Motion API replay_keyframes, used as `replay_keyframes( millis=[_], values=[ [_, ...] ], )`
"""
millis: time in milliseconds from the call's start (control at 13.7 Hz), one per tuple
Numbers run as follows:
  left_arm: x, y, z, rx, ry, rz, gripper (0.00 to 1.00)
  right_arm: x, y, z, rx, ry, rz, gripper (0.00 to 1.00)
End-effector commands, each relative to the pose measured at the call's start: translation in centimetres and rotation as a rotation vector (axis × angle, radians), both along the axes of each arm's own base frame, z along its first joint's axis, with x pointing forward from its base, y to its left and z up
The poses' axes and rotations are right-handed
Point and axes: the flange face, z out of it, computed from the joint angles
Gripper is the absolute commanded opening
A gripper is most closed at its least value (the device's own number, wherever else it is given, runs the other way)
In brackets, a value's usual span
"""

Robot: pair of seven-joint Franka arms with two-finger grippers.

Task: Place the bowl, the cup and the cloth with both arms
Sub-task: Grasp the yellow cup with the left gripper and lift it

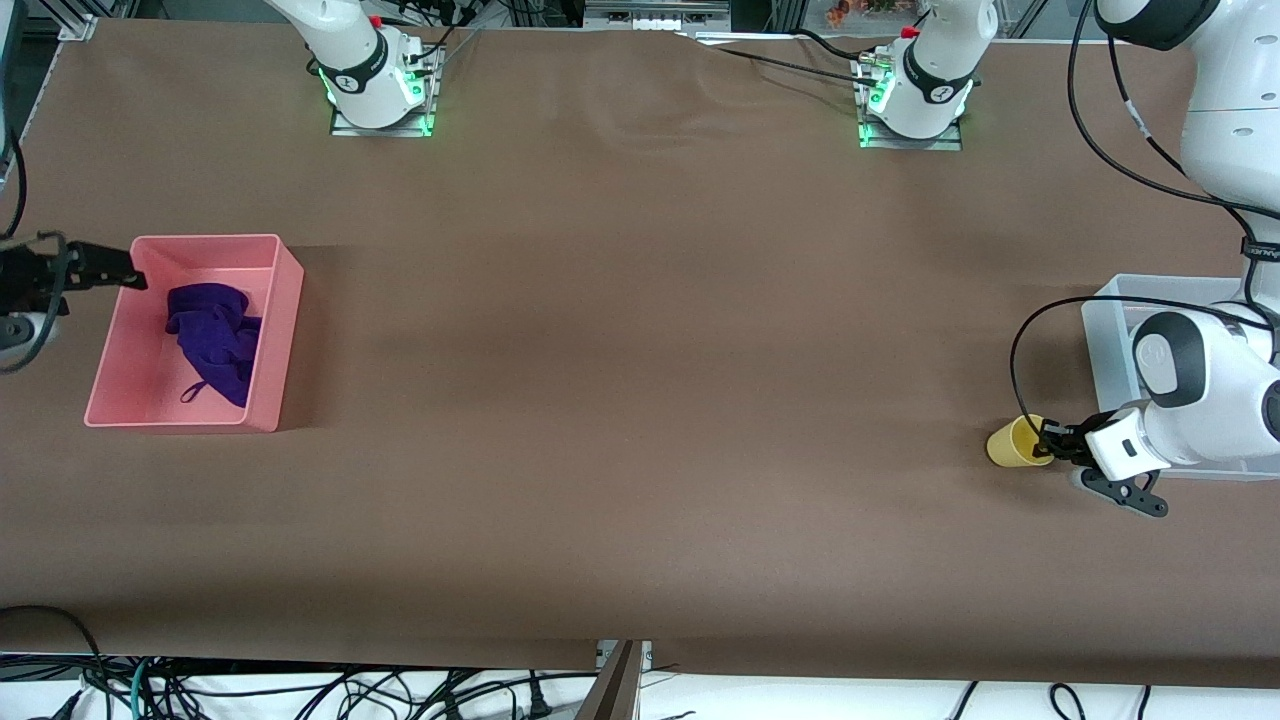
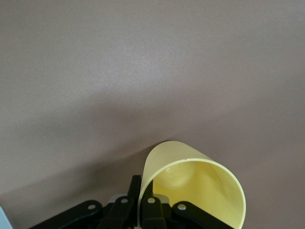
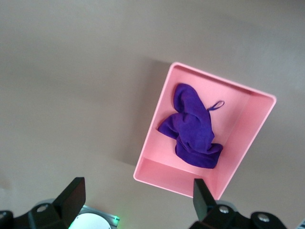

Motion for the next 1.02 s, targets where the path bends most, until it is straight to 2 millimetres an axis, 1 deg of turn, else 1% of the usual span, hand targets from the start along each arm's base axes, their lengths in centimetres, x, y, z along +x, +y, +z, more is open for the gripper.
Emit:
replay_keyframes(
  millis=[0, 73, 146, 219, 292, 365, 438, 511, 584, 657, 730, 803, 876, 949],
  values=[
    [-0.7, 0.0, 7.0, 0.017, 0.040, -0.016, 0.00, -1.6, 1.5, 5.0, -0.022, -0.145, 0.019, 1.00],
    [-1.6, 0.4, 9.7, 0.023, 0.074, -0.022, 0.00, -1.7, 1.9, 5.7, -0.018, -0.195, 0.026, 1.00],
    [-2.7, 1.3, 12.4, 0.027, 0.126, -0.022, 0.00, -2.5, 2.1, 6.1, -0.014, -0.198, 0.036, 1.00],
    [-4.0, 2.8, 14.5, 0.046, 0.183, -0.033, 0.00, -3.2, 1.9, 6.0, -0.010, -0.195, 0.044, 1.00],
    [-5.1, 4.5, 15.8, 0.085, 0.216, -0.052, 0.00, -3.7, 2.2, 6.0, -0.012, -0.192, 0.040, 1.00],
    [-6.1, 7.3, 16.2, 0.135, 0.225, -0.082, 0.00, -4.1, 3.3, 6.2, -0.015, -0.172, 0.045, 1.00],
    [-7.0, 10.5, 15.8, 0.166, 0.234, -0.112, 0.00, -4.7, 3.9, 6.3, -0.009, -0.149, -0.019, 1.00],
    [-8.1, 14.0, 14.9, 0.163, 0.223, -0.121, 0.00, -4.9, 4.1, 6.0, -0.020, -0.126, -0.141, 1.00],
    [-9.0, 16.6, 13.2, 0.147, 0.208, -0.145, 0.00, -5.2, 4.4, 5.9, -0.030, -0.104, -0.198, 1.00],
    [-9.8, 18.6, 12.0, 0.143, 0.185, -0.162, 0.00, -5.3, 4.6, 5.8, -0.030, -0.096, -0.203, 1.00],
    [-10.7, 20.3, 10.0, 0.131, 0.173, -0.170, 0.00, -5.5, 4.6, 5.7, -0.033, -0.083, -0.212, 1.00],
    [-11.4, 21.3, 8.4, 0.123, 0.159, -0.166, 0.00, -5.6, 4.6, 5.7, -0.035, -0.074, -0.221, 1.00],
    [-12.0, 21.9, 6.8, 0.115, 0.155, -0.170, 0.00, -5.5, 4.6, 5.6, -0.037, -0.074, -0.224, 1.00],
    [-12.3, 22.3, 5.9, 0.109, 0.147, -0.177, 0.00, -5.4, 4.6, 5.5, -0.038, -0.071, -0.226, 1.00]
  ],
)
